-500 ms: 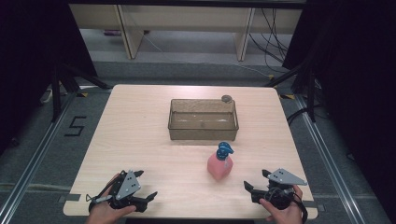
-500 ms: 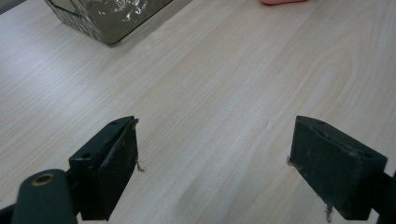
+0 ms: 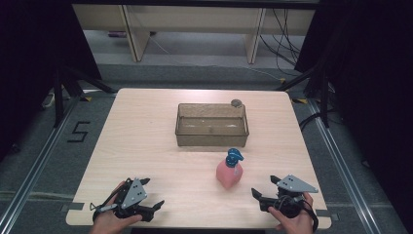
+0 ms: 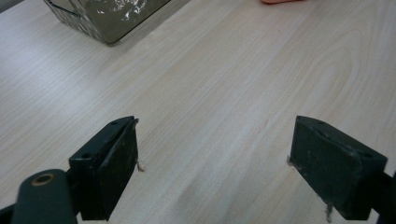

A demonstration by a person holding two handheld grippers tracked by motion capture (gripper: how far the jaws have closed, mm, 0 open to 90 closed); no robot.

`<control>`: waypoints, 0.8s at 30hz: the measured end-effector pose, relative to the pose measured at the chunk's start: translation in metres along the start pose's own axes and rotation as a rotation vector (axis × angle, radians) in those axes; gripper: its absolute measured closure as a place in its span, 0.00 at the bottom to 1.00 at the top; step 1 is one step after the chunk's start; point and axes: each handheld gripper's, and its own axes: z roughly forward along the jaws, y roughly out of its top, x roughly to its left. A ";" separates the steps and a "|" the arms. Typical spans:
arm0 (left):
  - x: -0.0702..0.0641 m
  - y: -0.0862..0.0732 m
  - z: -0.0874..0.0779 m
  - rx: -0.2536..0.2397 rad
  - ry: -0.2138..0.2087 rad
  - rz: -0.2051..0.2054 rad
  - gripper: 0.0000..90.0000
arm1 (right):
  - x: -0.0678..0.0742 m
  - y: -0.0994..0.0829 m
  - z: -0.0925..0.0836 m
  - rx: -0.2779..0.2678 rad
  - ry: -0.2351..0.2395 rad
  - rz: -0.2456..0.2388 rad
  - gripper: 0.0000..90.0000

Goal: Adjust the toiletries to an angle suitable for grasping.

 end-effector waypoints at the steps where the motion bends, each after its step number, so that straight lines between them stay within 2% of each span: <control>1: 0.001 0.000 0.000 0.004 -0.007 0.005 0.17 | 0.001 0.001 0.000 -0.004 0.010 0.007 0.20; 2: 0.001 0.000 -0.001 0.007 -0.010 0.003 0.17 | 0.003 0.001 0.001 -0.010 0.018 0.022 0.20; 3: 0.001 0.000 -0.001 0.008 -0.010 0.004 0.17 | 0.001 0.002 0.001 -0.014 0.013 -0.008 0.20; 4: 0.001 0.000 0.000 0.011 -0.006 0.004 0.16 | 0.002 0.003 0.002 -0.018 0.015 -0.009 0.20; 5: 0.001 0.000 0.000 0.011 -0.010 0.002 0.17 | 0.004 0.003 0.002 -0.021 0.019 0.014 0.20; 6: 0.001 0.000 0.000 0.014 -0.011 0.003 0.17 | 0.005 0.004 0.003 -0.026 0.022 0.014 0.20; 8: 0.001 0.000 0.000 0.001 -0.008 -0.003 0.17 | 0.003 0.006 0.003 -0.031 0.025 -0.019 0.21; 11: 0.001 0.000 0.000 0.005 0.004 0.004 0.17 | 0.005 0.009 0.003 -0.029 0.026 0.003 0.21; 14: 0.001 0.000 0.000 0.005 0.003 0.001 0.16 | 0.003 0.014 0.005 -0.054 0.037 -0.017 0.21; 16: 0.001 0.000 0.000 0.009 -0.009 -0.001 0.16 | 0.006 0.017 0.006 -0.059 0.043 0.001 0.22; 17: 0.001 0.000 0.000 0.017 -0.008 0.001 0.17 | 0.005 0.018 0.006 -0.063 0.041 -0.019 0.22; 18: 0.001 0.000 0.000 0.017 -0.008 0.001 0.16 | 0.006 0.020 0.007 -0.075 0.050 -0.015 0.22; 19: 0.000 -0.001 0.001 0.002 -0.015 -0.016 0.16 | 0.006 0.022 0.008 -0.082 0.055 -0.015 0.22; 20: 0.000 0.000 0.001 0.001 -0.013 -0.016 0.17 | 0.007 0.023 0.008 -0.072 0.062 -0.012 0.23; 23: 0.001 0.000 0.000 0.012 -0.012 -0.001 0.17 | 0.007 0.027 0.011 -0.091 0.059 -0.032 0.23; 24: 0.000 0.000 0.001 0.002 -0.014 -0.016 0.16 | 0.007 0.028 0.011 -0.087 0.061 -0.032 0.23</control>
